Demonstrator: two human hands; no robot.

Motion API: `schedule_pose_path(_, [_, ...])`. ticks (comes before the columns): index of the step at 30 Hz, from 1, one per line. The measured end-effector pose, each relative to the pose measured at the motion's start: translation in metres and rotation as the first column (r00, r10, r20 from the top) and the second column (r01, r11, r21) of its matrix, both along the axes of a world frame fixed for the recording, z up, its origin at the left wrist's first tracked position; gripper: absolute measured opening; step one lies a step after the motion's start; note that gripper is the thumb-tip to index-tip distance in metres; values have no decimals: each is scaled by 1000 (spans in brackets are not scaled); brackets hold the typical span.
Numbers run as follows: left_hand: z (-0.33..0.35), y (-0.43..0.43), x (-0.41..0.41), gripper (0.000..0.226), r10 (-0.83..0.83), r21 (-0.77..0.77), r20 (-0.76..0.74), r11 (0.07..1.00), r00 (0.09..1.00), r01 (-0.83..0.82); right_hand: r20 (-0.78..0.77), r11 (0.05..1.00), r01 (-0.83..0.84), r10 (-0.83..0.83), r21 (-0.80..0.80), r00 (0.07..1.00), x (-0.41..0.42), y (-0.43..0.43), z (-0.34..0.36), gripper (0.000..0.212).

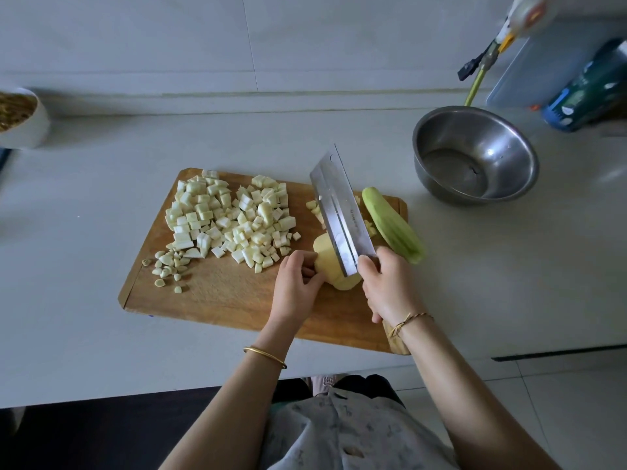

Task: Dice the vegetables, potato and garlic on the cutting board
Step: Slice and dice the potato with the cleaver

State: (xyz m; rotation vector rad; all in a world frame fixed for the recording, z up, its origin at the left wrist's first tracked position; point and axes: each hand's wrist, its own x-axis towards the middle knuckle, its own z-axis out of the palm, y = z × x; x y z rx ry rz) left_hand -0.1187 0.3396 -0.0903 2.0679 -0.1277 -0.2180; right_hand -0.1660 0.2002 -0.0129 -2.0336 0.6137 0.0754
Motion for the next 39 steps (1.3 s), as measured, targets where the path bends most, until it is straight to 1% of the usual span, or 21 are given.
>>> schedule_pose_path(5, [0,-1,1,28,15,35,4,999,1000,-15,-25,999,5,-4,34,1000,-6,-4,-2,30])
schedule_pose_path(10, [0,-2,1,27,19,46,-1,999,1000,-19,-43,998,-8,11,70,999,-11,-4,-2,27])
schedule_pose_path(20, [0,-4,0,24,56,52,25,997,998,-57,-113,994,-38,49,102,992,-5,-5,1,26])
schedule_pose_path(24, [0,-5,-1,24,80,46,26,996,996,-82,-133,988,-19,40,154,990,-1,-4,3,24])
schedule_pose_path(33, [1,-4,-3,24,113,16,33,993,993,-114,-144,988,-56,77,145,987,5,-1,1,18])
schedule_pose_path(37, [1,-3,-4,23,116,-3,28,993,993,-116,-137,993,-65,78,97,988,9,2,-4,24])
schedule_pose_path(39, [1,-3,-4,22,113,-10,36,994,993,-113,-141,993,-62,75,97,987,9,3,-6,25])
